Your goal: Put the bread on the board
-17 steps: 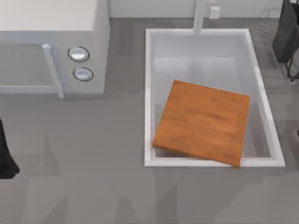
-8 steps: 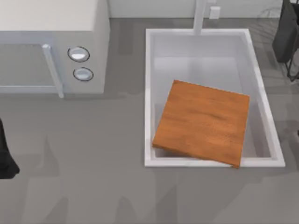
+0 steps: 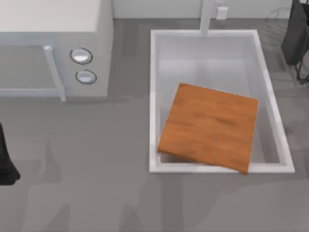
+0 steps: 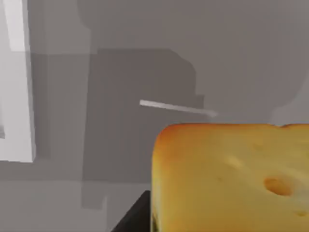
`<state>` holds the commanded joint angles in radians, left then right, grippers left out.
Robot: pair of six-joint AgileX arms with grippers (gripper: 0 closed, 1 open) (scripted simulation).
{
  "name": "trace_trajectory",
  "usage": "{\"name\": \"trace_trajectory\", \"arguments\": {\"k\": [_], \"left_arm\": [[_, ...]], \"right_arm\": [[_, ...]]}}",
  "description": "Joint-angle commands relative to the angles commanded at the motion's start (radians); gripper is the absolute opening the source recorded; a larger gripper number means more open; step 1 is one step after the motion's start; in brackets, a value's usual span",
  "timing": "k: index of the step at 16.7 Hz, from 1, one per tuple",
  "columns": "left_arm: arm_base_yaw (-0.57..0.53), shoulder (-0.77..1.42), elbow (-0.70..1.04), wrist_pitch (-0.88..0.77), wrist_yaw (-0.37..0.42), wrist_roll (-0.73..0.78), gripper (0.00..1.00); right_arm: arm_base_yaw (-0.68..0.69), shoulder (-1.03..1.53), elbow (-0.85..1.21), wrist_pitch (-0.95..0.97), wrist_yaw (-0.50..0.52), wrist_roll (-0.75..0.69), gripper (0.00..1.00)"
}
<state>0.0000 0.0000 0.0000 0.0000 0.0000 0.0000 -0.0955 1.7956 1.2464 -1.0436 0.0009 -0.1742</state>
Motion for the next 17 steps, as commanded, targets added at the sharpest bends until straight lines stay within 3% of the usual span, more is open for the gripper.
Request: {"name": "trace_trajectory", "arguments": {"k": [3,10,13,17], "left_arm": [[0.0,0.0,0.0,0.0,0.0,0.0,1.0],[0.0,0.0,0.0,0.0,0.0,0.0,1.0],[0.0,0.0,0.0,0.0,0.0,0.0,1.0],[0.0,0.0,0.0,0.0,0.0,0.0,1.0]], "right_arm": [[-0.001,-0.046,0.068,-0.095,0.0,0.0,0.0],[0.011,-0.037,0.088,-0.109,0.0,-0.012,0.0],[0.082,0.044,0.184,-0.132,0.001,-0.11,0.0],[0.245,0.213,0.39,-0.179,0.003,-0.38,0.0]]}}
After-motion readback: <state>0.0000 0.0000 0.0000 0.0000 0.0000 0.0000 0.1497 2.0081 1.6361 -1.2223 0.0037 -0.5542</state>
